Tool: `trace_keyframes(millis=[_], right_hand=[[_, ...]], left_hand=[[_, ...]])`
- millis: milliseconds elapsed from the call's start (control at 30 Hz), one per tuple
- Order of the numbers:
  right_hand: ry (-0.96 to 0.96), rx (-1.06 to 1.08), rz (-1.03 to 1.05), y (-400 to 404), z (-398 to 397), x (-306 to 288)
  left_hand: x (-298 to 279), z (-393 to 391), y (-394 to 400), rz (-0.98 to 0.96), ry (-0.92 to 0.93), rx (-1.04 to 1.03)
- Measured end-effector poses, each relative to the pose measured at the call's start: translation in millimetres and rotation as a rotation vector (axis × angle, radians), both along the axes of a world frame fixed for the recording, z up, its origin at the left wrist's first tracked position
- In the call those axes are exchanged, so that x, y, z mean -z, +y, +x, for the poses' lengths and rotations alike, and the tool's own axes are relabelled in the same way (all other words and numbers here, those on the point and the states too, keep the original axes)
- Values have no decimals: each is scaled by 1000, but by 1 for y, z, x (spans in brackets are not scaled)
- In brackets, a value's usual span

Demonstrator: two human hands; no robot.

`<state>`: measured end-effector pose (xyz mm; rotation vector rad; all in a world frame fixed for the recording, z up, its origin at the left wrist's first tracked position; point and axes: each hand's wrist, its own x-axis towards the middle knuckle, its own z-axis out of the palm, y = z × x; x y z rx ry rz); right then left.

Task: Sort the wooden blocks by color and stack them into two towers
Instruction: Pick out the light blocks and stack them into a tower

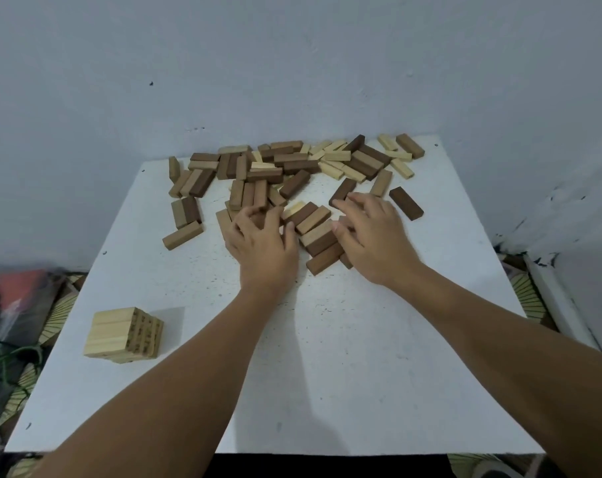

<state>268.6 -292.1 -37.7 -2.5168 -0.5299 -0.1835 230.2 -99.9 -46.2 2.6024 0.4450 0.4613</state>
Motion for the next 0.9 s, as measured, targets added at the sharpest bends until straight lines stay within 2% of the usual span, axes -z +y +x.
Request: trace_keyframes(millis=[133,233,300,367,533,633,700,800,900], right_hand=[[-55,200,13,-15,26,-13],[95,317,-150,-27,47,-13],[225,315,-255,-31,51,-10],[243,300,-278,-33,49,-6],[53,383,-103,-43,56,-10],[141,428,-34,-58,72,-8],[191,396,-72,-63,75,-3],[104,382,27,-65,75,5],[54,430,155,-68,76,8]], left_hand=[[0,0,0,23,36,22],[0,0,-1,38,45,43],[-1,0,-2,39,72,54],[-2,0,-2,33,110,67],[-4,2,-4,9,93,63],[-5,4,-4,-35,107,56],[-7,4,-2,-61,126,70],[-10,9,0,-115,120,53],[-25,24,-1,-213,166,-63]])
